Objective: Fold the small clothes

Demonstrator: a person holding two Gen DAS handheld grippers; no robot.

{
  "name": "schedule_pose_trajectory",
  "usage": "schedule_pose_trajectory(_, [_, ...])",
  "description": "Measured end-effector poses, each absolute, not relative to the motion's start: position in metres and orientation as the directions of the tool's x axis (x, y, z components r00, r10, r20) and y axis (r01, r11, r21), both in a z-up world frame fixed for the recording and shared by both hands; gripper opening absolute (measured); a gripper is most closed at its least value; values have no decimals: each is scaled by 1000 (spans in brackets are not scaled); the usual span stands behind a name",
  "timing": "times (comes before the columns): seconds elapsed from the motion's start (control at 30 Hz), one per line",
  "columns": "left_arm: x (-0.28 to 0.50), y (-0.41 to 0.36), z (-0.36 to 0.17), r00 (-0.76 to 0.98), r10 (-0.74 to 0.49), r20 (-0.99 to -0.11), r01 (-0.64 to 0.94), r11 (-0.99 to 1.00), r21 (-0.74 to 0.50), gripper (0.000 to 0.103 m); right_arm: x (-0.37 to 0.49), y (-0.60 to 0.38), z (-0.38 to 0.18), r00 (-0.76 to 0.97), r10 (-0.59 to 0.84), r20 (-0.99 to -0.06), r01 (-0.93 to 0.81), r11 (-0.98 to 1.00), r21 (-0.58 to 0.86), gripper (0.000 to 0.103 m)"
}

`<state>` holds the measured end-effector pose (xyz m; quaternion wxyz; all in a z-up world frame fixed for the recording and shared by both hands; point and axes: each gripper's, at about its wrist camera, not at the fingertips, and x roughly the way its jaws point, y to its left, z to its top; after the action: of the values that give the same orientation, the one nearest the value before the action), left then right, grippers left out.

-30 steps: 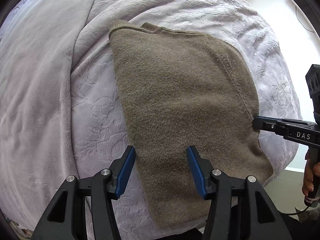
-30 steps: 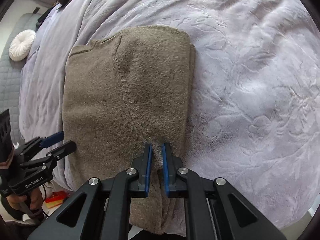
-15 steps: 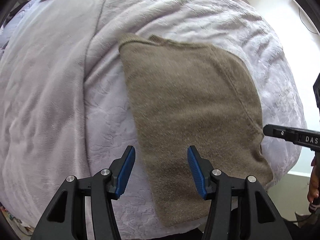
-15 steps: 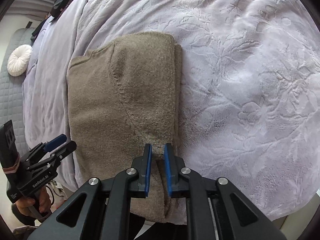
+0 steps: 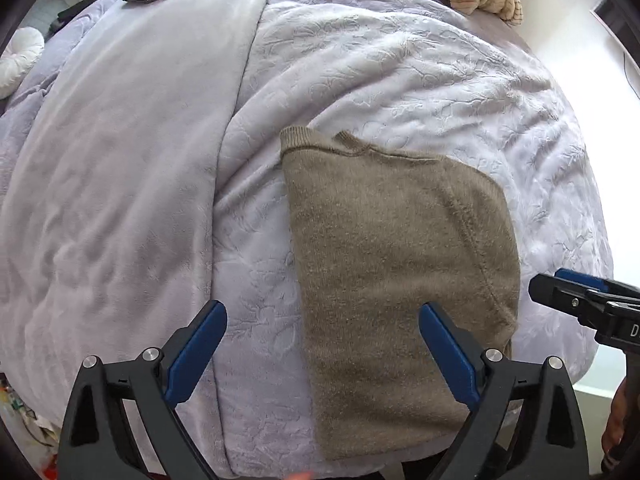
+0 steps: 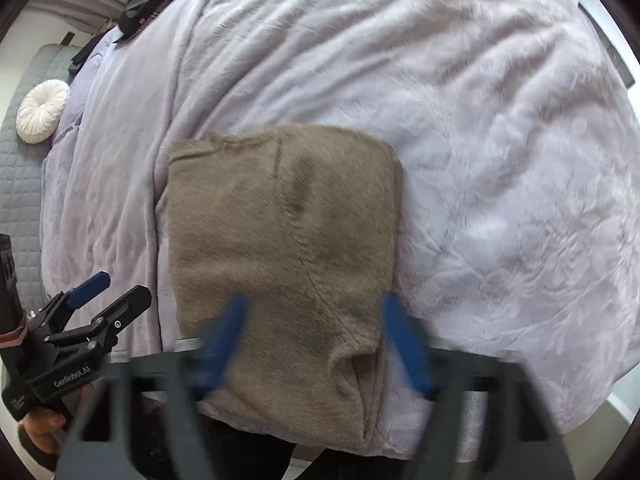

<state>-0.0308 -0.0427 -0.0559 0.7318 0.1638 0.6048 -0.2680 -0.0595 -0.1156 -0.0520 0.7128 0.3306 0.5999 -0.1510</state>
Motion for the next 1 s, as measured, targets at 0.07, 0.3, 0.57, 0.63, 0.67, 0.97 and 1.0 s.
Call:
schedule_pose_trajectory(0.07, [-30,-43,-55,120,-193,-974,580,810,-89,97,-53,-114,-48,227,168,-959,602,750,274,81])
schedule_pose_trajectory(0.3, [-28,-45,-53,152,-155,-976,567,823,-42,102,-41,-106,-41,189,66,-980,585,794,166,103])
schedule_pose_trajectory(0.57, [-27,-44,-48,210,-100,-973,556,830,35,102,-41,-110,-41,153,12,-988,618,779,106,103])
schedule_pose_trajectory(0.63, [-27,-44,-49,220,-79,-972,554,831,58,102,-42,-110,-39,148,-1,-989,625,775,93,103])
schedule_pose_trajectory(0.67, [-27,-45,-50,223,-71,-972,556,828,67,102,-42,-109,-38,146,-4,-989,628,773,90,103])
schedule_pose_trajectory(0.97, [-31,-47,-49,188,-89,-978,555,831,31,102,-42,-109,-33,148,-50,-988,639,767,57,103])
schedule_pose_trajectory(1.0, [-31,-48,-48,187,-87,-978,554,832,32,102,-42,-109,-32,149,-57,-987,639,767,52,103])
